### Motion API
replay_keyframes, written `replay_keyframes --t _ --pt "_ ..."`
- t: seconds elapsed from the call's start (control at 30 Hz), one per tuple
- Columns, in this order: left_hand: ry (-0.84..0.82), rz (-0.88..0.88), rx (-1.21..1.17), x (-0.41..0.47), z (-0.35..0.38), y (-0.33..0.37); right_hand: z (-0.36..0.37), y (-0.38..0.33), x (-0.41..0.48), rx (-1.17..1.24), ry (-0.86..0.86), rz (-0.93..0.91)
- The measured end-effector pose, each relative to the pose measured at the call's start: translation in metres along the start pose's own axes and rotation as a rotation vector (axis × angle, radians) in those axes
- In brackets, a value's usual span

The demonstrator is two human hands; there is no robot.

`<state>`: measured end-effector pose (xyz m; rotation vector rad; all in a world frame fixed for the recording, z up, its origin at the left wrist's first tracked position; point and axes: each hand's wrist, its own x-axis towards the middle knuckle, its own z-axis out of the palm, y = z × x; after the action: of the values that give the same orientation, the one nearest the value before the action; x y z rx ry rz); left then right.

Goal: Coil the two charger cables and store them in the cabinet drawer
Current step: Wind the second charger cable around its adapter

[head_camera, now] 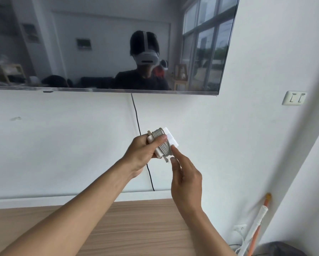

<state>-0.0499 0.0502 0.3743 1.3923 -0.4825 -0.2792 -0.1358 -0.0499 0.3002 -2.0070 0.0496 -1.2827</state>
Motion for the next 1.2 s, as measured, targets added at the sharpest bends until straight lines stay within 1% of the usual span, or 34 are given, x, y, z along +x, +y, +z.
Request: replay_keyframes --t 0.1,0.23,0.37,0.47,0.53,0.63,0.73,0.83,0.9,1.0,1.1,1.2 --pt "-0.015 -0.012 0.024 0.002 -0.010 0.003 -0.009 0.006 -0.002 -0.064 -0.024 -0.044" --pt "-0.133 0.004 0.057 -0.002 -0.011 0.004 -0.014 0.011 -0.009 -0.074 -0.087 -0.015" --pt "-0.309 0.024 0.076 -0.011 -0.017 0.009 -0.027 0.015 -0.005 0.040 -0.214 0.002" --pt "-0.428 0.012 0.088 -0.018 -0.023 0.015 -0.038 0.014 0.006 0.013 -0.316 -0.052" --pt "-0.464 0.007 0.069 -0.021 -0.025 0.017 -0.042 0.012 0.012 -0.020 -0.375 -0.082" --pt "-0.445 0.009 -0.014 -0.024 -0.028 0.021 -0.043 0.006 0.014 -0.023 -0.386 -0.147" --pt "-0.401 0.015 -0.015 -0.025 -0.028 0.021 -0.038 0.000 0.006 -0.063 -0.392 -0.197" --pt "-0.324 -0.004 -0.016 -0.027 -0.024 0.015 -0.029 -0.009 -0.005 -0.186 -0.328 -0.309" --pt "-0.277 -0.038 -0.062 -0.029 -0.024 0.011 -0.026 -0.015 -0.007 -0.277 -0.310 -0.343" --pt "-0.235 -0.067 -0.097 -0.035 -0.024 0.008 -0.023 -0.017 -0.006 -0.345 -0.350 -0.369" --pt "-0.154 -0.010 -0.038 -0.039 -0.024 0.010 -0.019 -0.019 -0.002 -0.362 -0.397 -0.393" --pt "-0.102 0.032 -0.010 -0.039 -0.028 0.012 -0.013 -0.024 -0.001 -0.301 -0.428 -0.400"
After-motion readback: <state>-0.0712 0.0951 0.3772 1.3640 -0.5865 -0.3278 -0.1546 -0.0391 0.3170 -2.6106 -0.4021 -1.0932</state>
